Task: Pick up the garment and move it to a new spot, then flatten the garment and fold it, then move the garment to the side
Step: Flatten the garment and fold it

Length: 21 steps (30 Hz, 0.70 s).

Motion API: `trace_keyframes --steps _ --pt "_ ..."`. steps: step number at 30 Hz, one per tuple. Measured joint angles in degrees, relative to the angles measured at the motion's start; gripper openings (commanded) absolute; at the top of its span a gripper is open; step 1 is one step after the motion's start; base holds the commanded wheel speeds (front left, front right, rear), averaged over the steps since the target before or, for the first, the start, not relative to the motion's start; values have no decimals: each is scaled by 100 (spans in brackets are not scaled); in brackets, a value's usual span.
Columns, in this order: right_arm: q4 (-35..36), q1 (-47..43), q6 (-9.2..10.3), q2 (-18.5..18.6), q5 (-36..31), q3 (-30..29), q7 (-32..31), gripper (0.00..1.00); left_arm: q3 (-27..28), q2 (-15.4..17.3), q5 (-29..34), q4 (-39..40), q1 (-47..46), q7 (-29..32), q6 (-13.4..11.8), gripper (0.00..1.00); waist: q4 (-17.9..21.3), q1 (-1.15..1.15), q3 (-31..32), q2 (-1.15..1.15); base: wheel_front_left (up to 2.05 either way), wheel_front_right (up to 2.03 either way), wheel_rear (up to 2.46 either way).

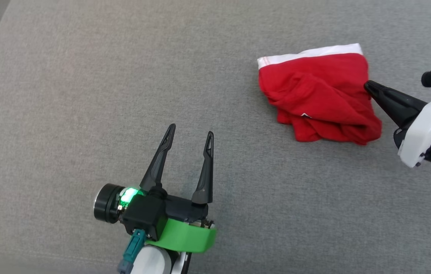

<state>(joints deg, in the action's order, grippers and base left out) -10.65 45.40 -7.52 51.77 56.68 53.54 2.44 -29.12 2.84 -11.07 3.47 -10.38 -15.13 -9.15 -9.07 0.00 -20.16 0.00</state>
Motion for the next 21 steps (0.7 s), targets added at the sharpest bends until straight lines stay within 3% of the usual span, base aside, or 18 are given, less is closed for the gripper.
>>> trace_keyframes --steps 5,14,21 --pt "290 484 0 445 1100 380 -602 0 -127 -1 -73 24 -124 0 -83 100 -212 0 -228 0 0 0 0" --pt "587 801 1 658 1958 974 -1329 0 -202 0 -152 2 -212 0 -144 100 -374 0 -490 0 0 0 0" --pt "1311 877 2 886 2443 1228 -1700 0 -167 0 -146 -31 -255 0 -146 100 -271 0 -435 0 0 0 0"
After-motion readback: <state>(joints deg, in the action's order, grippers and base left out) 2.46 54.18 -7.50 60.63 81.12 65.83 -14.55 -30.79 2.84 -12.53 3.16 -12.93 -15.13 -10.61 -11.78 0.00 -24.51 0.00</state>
